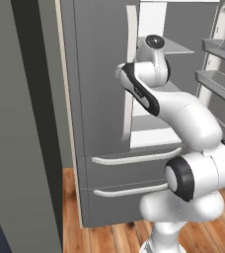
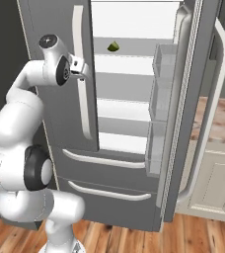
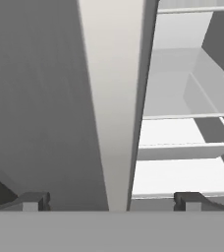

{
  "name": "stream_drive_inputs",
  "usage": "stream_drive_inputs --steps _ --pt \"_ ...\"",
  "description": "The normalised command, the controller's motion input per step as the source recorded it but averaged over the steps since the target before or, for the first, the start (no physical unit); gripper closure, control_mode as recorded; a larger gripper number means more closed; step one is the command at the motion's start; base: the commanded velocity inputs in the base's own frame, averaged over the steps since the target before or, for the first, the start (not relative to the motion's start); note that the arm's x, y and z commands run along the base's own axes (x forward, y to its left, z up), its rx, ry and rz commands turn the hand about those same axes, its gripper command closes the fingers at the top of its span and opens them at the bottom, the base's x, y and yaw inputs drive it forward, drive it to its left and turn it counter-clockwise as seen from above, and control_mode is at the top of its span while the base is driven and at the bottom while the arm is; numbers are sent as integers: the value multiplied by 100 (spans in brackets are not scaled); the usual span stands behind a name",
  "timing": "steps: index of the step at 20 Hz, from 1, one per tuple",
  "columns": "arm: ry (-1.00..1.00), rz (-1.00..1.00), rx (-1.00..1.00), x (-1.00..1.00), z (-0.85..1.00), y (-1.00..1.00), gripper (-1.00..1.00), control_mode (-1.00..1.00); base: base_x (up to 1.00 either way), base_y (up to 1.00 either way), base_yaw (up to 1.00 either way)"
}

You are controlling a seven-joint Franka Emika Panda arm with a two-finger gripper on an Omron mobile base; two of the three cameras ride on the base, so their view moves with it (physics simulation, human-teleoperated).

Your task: There is a bowl on the dining counter. Grab a lemon wedge from the fridge and place it in the bowl. Then get the liquor bottle and glass cup from the cabinet and place them next to the bowl.

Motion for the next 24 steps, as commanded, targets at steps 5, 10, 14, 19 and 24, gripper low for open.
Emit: stream_drive_inputs --steps 5,10,14,19,24 --pt "0 0 0 42 0 0 -100 -100 0 0 0" --pt "0 0 0 35 0 0 -100 -100 0 0 0" --pt "-3 0 0 26 0 0 -100 -100 0 0 0" --pt "-5 0 0 28 0 -1 -100 -100 0 0 0" --pt "-6 0 0 30 0 -9 -100 -100 0 0 0"
